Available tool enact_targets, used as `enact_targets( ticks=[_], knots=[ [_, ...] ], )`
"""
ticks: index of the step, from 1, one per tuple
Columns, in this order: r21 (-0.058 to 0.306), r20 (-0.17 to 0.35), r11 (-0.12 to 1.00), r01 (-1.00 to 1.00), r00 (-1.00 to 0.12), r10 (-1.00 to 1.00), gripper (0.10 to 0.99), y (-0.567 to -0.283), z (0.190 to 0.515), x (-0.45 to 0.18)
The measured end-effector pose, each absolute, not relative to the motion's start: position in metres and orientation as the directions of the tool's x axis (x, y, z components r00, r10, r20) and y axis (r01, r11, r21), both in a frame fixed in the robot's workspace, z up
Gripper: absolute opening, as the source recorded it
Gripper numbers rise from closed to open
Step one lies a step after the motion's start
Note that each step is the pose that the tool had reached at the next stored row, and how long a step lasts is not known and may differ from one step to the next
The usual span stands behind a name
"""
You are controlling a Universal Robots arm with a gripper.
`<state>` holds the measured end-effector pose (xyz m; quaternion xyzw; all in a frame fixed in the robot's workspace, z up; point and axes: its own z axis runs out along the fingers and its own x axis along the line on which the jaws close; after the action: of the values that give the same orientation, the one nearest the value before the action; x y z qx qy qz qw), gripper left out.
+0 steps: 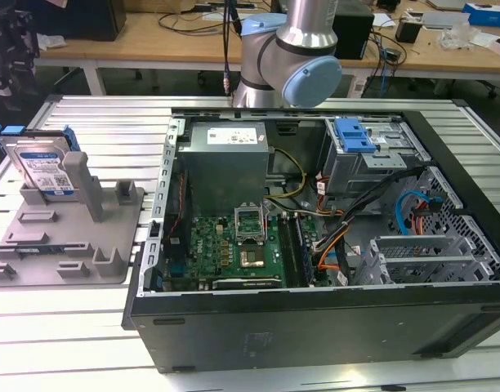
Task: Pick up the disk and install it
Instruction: 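Pick up the disk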
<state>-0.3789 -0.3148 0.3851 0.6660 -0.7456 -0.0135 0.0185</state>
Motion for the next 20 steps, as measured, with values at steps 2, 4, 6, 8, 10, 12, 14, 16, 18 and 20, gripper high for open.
enact_targets(
  ticks=[2, 4, 6, 8, 10, 12, 14, 16, 18, 20],
  knots=[
    [0.045, 0.010, 0.109, -0.993, -0.109, -0.994, 0.498, -0.315, 0.385, -0.379],
    [0.045, 0.010, 0.109, -0.993, -0.109, -0.994, 0.498, -0.315, 0.385, -0.379],
    [0.036, 0.009, 0.108, -0.994, -0.107, -0.994, 0.498, -0.315, 0.385, -0.379],
    [0.007, 0.006, 0.103, -0.995, -0.103, -0.995, 0.498, -0.315, 0.385, -0.379],
    [-0.002, 0.005, 0.097, -0.995, -0.097, -0.995, 0.498, -0.315, 0.385, -0.379],
    [-0.002, 0.004, 0.092, -0.996, -0.092, -0.996, 0.498, -0.315, 0.384, -0.380],
    [-0.002, 0.003, 0.087, -0.996, -0.087, -0.996, 0.498, -0.315, 0.384, -0.383],
    [-0.002, 0.002, 0.077, -0.997, -0.077, -0.997, 0.498, -0.315, 0.383, -0.386],
    [-0.002, 0.001, 0.068, -0.998, -0.068, -0.998, 0.498, -0.315, 0.383, -0.390],
    [-0.002, 0.000, 0.056, -0.998, -0.056, -0.998, 0.498, -0.315, 0.383, -0.395]
  ],
)
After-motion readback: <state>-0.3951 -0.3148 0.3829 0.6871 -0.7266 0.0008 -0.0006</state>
